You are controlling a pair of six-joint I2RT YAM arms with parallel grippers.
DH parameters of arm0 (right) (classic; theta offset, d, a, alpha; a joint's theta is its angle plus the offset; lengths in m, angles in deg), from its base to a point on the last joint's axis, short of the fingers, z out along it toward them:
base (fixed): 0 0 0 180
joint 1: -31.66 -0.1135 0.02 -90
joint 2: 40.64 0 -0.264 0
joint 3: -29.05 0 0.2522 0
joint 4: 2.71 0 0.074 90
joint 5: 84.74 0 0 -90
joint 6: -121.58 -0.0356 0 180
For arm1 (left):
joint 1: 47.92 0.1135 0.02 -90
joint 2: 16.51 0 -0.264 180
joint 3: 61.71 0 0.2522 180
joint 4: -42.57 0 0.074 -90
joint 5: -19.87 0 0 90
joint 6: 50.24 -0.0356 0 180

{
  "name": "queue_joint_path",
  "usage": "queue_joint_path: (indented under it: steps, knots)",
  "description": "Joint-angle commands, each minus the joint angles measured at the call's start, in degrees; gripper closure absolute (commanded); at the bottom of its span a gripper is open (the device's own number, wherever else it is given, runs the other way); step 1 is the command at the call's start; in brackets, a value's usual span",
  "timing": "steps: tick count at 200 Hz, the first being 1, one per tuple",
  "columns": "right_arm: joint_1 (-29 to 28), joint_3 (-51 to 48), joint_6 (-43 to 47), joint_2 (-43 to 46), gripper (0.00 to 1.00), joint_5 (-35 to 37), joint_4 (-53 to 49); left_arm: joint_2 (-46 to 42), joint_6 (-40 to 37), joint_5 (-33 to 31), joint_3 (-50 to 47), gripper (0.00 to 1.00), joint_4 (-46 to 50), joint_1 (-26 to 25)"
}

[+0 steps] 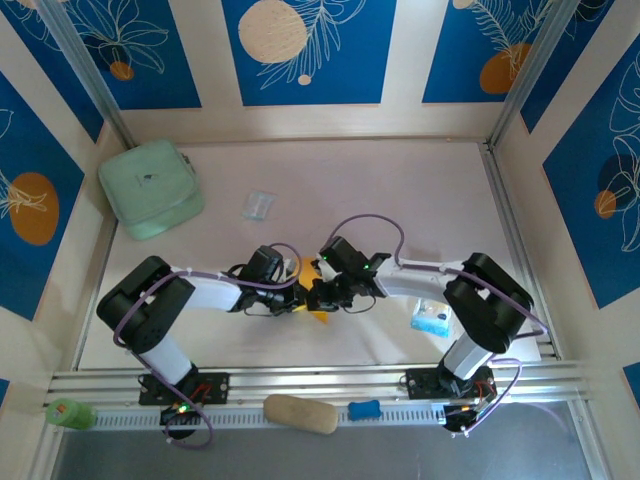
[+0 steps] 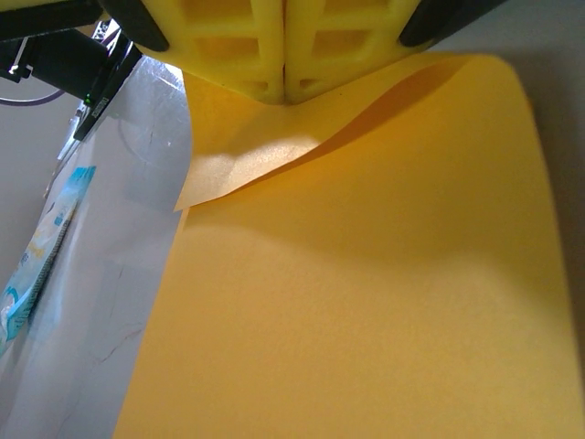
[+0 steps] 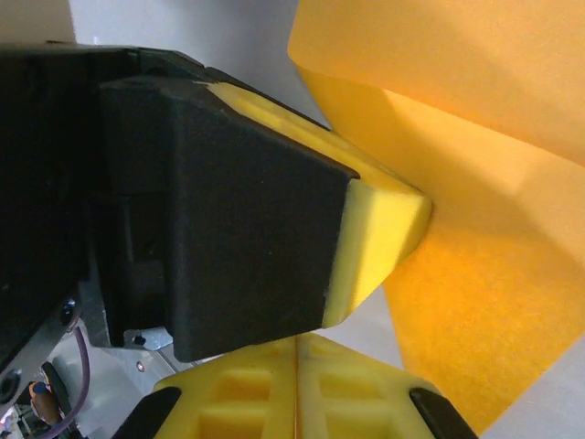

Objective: Fold a paper plane with a square sheet of paper (pick it up from the middle)
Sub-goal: Third fold the triangle at the center of the table.

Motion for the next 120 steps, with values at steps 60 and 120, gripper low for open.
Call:
queue_joint_path:
  steps: [60, 120]
  knots:
    - [-1.14, -2.41, -0.01, -3.4, 0.95, 0.97, -0.81, -0.29, -1.22, -1.7, -1.1, 0.93, 4.15, -0.6]
    - [-1.3, -7.99, -2.47, 0.52, 0.95, 0.29, 1.27, 0.21, -1.17, -1.7, -0.83, 0.93, 4.32, -0.58]
